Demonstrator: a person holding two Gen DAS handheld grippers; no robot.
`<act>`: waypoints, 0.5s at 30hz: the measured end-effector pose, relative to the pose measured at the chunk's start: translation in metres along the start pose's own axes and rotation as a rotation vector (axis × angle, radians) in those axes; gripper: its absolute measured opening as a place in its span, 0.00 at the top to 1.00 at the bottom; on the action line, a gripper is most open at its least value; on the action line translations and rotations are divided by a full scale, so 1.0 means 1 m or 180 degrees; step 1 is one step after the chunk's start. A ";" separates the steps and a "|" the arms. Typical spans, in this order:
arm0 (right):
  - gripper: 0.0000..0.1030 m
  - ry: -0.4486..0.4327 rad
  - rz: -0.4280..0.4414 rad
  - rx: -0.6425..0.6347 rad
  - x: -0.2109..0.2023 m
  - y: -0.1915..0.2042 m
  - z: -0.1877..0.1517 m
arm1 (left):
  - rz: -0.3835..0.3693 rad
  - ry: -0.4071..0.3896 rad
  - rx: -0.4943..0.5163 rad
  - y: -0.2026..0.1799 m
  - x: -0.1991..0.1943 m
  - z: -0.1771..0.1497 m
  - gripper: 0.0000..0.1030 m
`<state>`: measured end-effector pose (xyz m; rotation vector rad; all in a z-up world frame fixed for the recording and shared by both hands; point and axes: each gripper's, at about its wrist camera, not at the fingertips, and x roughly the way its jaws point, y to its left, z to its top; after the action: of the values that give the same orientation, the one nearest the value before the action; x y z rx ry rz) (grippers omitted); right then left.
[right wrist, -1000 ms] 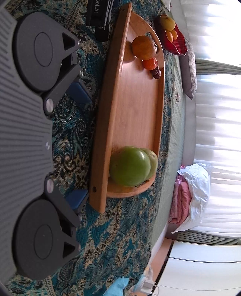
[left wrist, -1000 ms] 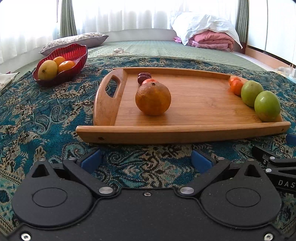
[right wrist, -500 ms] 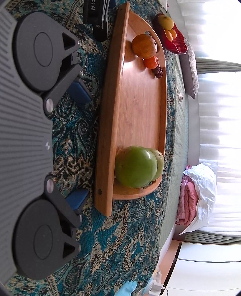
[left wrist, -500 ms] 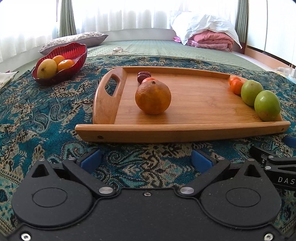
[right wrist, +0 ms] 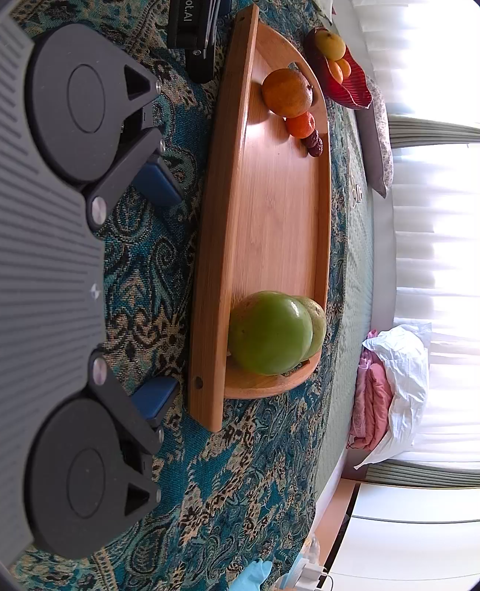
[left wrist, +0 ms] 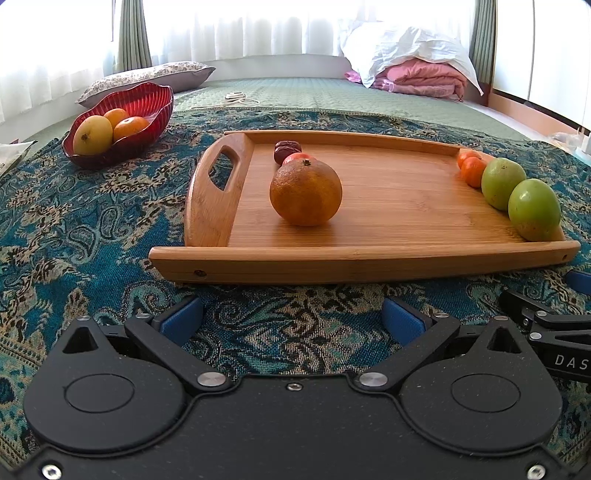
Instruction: Organize fruits
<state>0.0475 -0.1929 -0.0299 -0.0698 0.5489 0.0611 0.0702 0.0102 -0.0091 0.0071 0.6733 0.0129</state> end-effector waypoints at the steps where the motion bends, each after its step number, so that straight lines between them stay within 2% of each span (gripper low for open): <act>1: 0.00 0.0000 0.0000 0.0000 0.000 0.000 0.000 | 0.0000 0.0000 0.0001 0.000 0.000 0.000 0.00; 15: 0.00 0.0000 0.0001 0.0000 0.000 0.000 0.000 | 0.0045 -0.0006 0.0010 -0.001 0.001 0.000 0.00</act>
<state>0.0473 -0.1931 -0.0299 -0.0697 0.5488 0.0613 0.0716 0.0096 -0.0097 0.0149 0.6712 0.0254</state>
